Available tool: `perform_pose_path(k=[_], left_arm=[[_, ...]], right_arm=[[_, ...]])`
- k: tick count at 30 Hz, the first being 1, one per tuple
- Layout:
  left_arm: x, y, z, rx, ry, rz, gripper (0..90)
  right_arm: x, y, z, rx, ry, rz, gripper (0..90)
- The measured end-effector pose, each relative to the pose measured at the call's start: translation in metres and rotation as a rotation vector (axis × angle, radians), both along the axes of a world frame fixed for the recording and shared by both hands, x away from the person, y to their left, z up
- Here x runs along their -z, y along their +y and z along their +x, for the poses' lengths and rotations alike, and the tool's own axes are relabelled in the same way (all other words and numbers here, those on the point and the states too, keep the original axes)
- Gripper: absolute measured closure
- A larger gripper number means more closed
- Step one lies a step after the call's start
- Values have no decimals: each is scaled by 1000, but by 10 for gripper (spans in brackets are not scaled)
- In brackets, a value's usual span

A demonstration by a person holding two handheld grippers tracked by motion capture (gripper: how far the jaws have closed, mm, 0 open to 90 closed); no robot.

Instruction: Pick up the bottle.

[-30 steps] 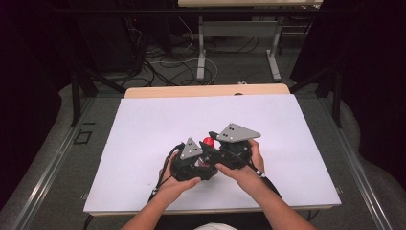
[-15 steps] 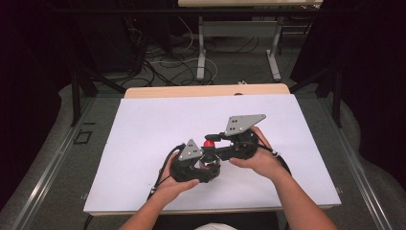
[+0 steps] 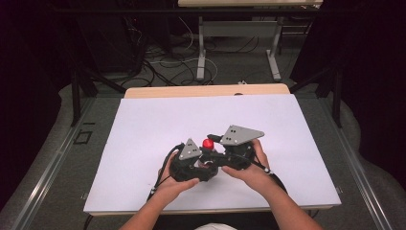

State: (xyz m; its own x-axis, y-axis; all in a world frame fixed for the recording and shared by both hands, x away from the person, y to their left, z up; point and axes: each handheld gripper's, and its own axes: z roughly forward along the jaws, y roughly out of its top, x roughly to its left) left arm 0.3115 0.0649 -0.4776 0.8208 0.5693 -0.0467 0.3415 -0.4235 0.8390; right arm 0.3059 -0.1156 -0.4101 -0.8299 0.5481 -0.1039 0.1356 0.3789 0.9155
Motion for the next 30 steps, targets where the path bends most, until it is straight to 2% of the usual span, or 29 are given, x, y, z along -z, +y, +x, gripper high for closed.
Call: perform_pose_path(k=[5,8,11,15,16,17,19,21,22,23,24,25,26,27,30], left_arm=[[-1,-1,-1,18,5,18,297],[0,-2,-1,14,5,7,297],[0,-1,-1,17,0,2,297],[0,-2,-2,18,-1,-3,297],[0,-2,-2,18,-1,-3,297],[-1,-2,-2,24,5,4,297],[-1,-2,-2,22,4,5,297],[0,-2,-1,13,3,0,297],[0,-1,-1,11,6,2,297],[0,0,-1,8,10,3,297],[0,0,0,5,8,1,297],[-1,0,0,10,21,4,297],[0,0,-1,-4,11,-9,297],[0,0,-1,-6,10,-5,297],[0,-1,-1,-5,7,-8,297]], right_arm=[[1,3,4,-12,14,10,569],[0,3,7,-17,15,4,600],[-2,1,13,-73,44,-1,606],[-5,-4,23,-184,51,-26,605],[-5,-4,23,-184,51,-26,605],[-6,-6,25,-184,69,-24,597],[-7,-7,21,-156,66,-8,517],[-7,-6,14,-120,54,8,489],[-7,-6,14,-120,54,8,489],[-7,-5,12,-95,32,9,482],[-8,-5,6,-46,22,15,482],[-8,-5,4,-23,18,19,486],[-8,-5,4,-23,18,19,486],[-8,-5,3,-5,10,12,492],[-5,-2,-1,-8,17,1,509]])
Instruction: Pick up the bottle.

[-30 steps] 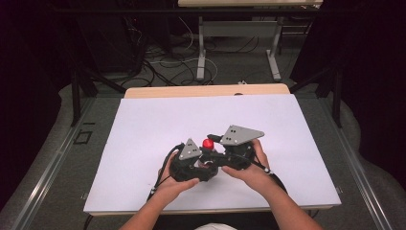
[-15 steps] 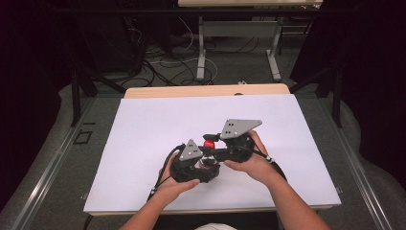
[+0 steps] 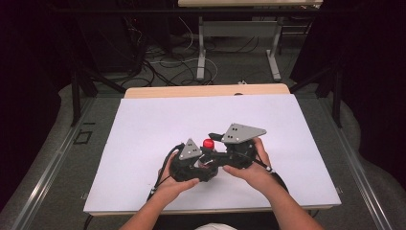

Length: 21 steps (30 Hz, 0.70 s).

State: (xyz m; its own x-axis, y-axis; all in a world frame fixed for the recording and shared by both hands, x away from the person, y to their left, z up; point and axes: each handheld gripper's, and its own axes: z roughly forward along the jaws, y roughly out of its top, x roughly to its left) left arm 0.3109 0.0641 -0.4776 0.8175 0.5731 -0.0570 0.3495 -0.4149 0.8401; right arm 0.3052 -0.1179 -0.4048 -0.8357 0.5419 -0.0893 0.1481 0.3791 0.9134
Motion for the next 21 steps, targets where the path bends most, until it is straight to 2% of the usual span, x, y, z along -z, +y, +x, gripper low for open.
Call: perform_pose_path(k=[1,4,6,11,14,15,20,21], left_arm=[[-1,1,0,12,8,16,297],[0,-1,0,6,-4,11,297],[-1,-1,-1,20,8,15,297],[-1,-2,-2,22,10,14,297],[0,-2,-1,27,8,17,297],[1,-2,-1,23,-7,19,297],[-1,-2,-1,33,3,13,297],[-1,-2,-1,33,3,13,297]], right_arm=[[1,2,0,2,-8,4,509],[3,6,0,13,-18,5,517],[3,7,1,15,-15,3,526],[4,9,5,8,-14,-2,574],[3,8,12,-22,-11,-4,605],[2,8,13,-38,-3,-4,607],[-1,2,22,-134,24,-17,611],[-1,2,22,-134,24,-17,611]])
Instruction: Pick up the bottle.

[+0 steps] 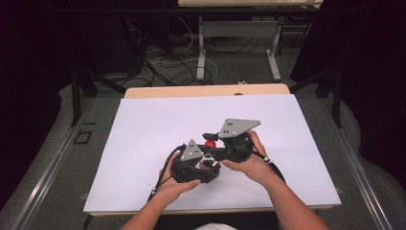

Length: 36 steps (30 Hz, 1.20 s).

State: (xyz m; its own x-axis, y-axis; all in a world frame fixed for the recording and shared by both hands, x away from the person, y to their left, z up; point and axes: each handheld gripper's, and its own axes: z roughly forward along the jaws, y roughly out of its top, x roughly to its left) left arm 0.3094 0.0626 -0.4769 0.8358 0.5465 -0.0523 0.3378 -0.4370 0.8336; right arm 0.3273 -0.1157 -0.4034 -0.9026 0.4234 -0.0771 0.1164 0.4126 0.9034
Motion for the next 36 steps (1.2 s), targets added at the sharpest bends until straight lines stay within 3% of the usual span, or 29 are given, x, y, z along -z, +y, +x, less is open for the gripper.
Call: perform_pose_path(k=[2,5,7,9,13,20,29,36], left_arm=[[0,0,0,-5,-3,-8,298],[0,0,0,-9,-5,-4,298],[0,2,1,-9,1,-5,298],[0,3,2,-21,10,-11,297],[0,4,3,-37,6,-23,298],[-1,4,2,-38,-3,-15,297],[0,1,1,-28,3,-16,297],[-1,2,1,-20,-6,-11,298]], right_arm=[[-1,-3,4,-24,28,8,608],[-1,-2,2,-1,33,15,578],[-2,-2,-2,35,26,24,493],[-2,-1,-7,65,17,40,478],[-1,2,-16,134,-13,19,478],[4,9,-23,178,-39,15,497],[4,9,-14,153,-27,5,593],[-2,3,-4,71,23,2,605]])
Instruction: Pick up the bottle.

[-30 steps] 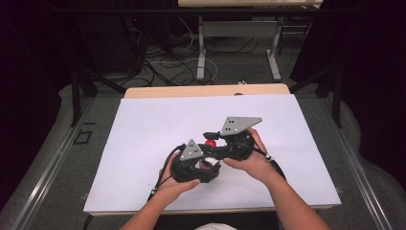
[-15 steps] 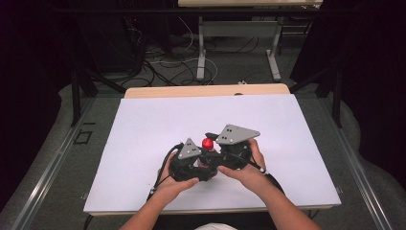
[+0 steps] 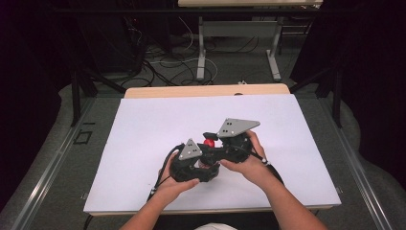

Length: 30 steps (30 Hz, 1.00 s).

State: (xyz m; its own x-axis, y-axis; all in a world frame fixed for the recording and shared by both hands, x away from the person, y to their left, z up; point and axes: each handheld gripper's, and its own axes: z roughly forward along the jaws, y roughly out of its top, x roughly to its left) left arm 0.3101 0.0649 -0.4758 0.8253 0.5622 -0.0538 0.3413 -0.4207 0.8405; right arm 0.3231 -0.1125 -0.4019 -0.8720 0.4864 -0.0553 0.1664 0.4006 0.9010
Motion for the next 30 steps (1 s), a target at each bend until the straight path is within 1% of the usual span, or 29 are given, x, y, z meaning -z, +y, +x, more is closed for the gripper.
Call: perform_pose_path(k=[1,2,3,5,7,8,10,11,12,14,15,17,18,19,21,22,23,24,25,28,29,30], left_arm=[[0,0,0,4,1,-8,297],[0,0,0,6,3,-12,298],[0,0,0,7,4,-13,298],[-1,1,0,5,2,-10,298],[0,0,0,2,5,-8,297],[0,1,1,-2,13,-9,298],[1,1,1,-8,8,-10,298],[0,2,1,-9,18,-3,298],[0,2,2,-9,20,-1,298],[0,3,2,-11,19,-2,298],[0,3,2,-11,19,-1,297],[0,2,1,-14,19,-1,297],[0,2,1,-7,19,-4,297],[0,1,1,-8,11,-12,297],[0,1,0,-4,11,-1,297],[1,0,0,-7,7,-8,297],[1,0,0,1,7,-2,298],[0,0,0,3,14,4,297],[1,0,0,-2,16,-3,297],[1,0,0,0,14,0,297],[1,0,0,1,15,-4,297],[0,1,0,8,8,5,298]], right_arm=[[-1,-1,1,-12,10,4,606],[-1,-2,3,-26,8,8,606],[-1,-3,5,-47,15,10,606],[-1,-3,5,-54,12,15,604],[-1,-2,4,-44,5,10,592],[0,-2,0,-18,3,26,518],[1,-1,-2,-10,0,35,515],[1,0,-7,23,-17,23,513],[2,0,-8,33,-30,11,513],[3,1,-9,42,-35,10,512],[3,1,-11,52,-29,7,512],[4,3,-12,59,-39,10,513],[5,3,-12,58,-48,13,515],[5,4,-12,66,-45,22,519],[6,5,-10,62,-37,29,526],[6,5,-10,64,-32,20,540],[6,6,-9,63,-42,17,561],[6,6,-8,64,-40,11,587],[6,6,-7,67,-41,18,595],[5,5,-2,24,-18,13,603],[5,5,-2,24,-18,13,603],[3,4,-1,13,-13,10,603]])
